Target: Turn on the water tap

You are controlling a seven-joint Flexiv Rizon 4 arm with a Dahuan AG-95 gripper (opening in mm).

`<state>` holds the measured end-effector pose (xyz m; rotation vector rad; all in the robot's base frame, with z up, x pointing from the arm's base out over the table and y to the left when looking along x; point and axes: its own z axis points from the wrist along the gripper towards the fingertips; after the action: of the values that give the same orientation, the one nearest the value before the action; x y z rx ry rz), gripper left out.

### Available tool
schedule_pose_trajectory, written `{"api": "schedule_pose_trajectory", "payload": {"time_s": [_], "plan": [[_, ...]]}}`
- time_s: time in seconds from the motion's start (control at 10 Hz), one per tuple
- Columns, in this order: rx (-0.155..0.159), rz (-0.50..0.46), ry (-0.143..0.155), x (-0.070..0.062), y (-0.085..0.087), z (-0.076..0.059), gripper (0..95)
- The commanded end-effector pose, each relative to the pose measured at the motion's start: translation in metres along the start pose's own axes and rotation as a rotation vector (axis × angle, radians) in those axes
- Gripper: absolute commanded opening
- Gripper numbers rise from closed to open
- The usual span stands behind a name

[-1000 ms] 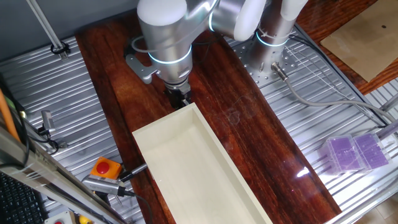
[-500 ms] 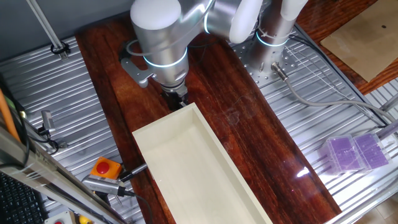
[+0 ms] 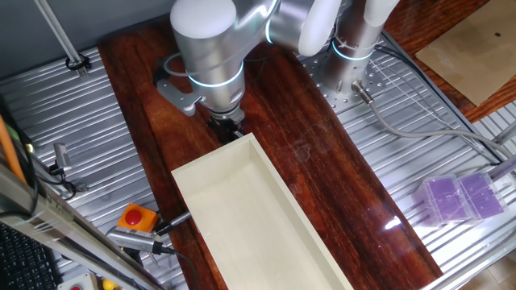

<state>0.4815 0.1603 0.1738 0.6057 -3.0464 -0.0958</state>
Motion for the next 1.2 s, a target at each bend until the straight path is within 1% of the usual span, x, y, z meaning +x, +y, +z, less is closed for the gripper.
{"api": "schedule_pose_trajectory", "payload": {"time_s": [0.1,0.6,0.8,1.2], "plan": [[0.006,-0.051,-0.001,-0.004,-0.003,0.0,0.0],[0.008,-0.099,-0.01,-0.013,-0.001,-0.004,0.0],[0.014,-0.139,-0.01,-0.018,-0.001,-0.004,0.0],[0.025,-0.201,-0.011,-0.023,-0.003,0.004,0.0]]}}
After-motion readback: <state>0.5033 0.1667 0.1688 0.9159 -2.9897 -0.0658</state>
